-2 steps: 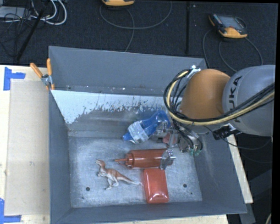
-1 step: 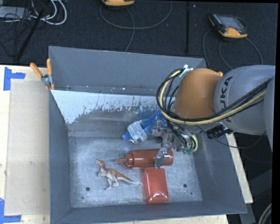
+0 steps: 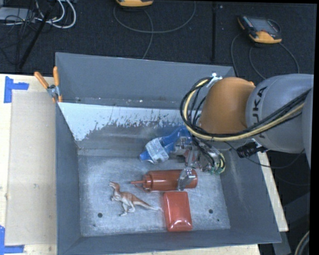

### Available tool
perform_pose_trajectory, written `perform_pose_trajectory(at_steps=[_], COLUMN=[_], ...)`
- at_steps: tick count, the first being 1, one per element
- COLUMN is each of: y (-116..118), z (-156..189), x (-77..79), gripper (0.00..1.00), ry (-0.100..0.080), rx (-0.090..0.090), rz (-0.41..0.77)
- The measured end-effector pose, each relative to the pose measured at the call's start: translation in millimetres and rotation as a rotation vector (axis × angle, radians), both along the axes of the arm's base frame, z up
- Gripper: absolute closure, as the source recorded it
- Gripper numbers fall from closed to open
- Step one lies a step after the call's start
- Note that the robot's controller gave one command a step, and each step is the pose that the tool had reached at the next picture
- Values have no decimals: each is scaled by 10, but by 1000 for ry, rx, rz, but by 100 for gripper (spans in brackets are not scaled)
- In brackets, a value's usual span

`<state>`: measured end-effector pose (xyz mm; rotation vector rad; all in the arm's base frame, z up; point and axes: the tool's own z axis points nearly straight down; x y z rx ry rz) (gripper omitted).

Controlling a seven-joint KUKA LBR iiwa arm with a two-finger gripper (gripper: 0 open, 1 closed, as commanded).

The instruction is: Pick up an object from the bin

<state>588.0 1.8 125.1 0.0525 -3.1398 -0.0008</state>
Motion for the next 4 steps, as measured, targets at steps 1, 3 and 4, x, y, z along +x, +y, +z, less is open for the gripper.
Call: perform_pose_trajectory(at_steps=[1,3,4], y=[-14,20,21], z=[-411,-278,-260], x=[11,-87,-91], gripper=[0,100,100], ry=[-11,0,1], rx=[0,0,0], rz=[-17,-20,-20])
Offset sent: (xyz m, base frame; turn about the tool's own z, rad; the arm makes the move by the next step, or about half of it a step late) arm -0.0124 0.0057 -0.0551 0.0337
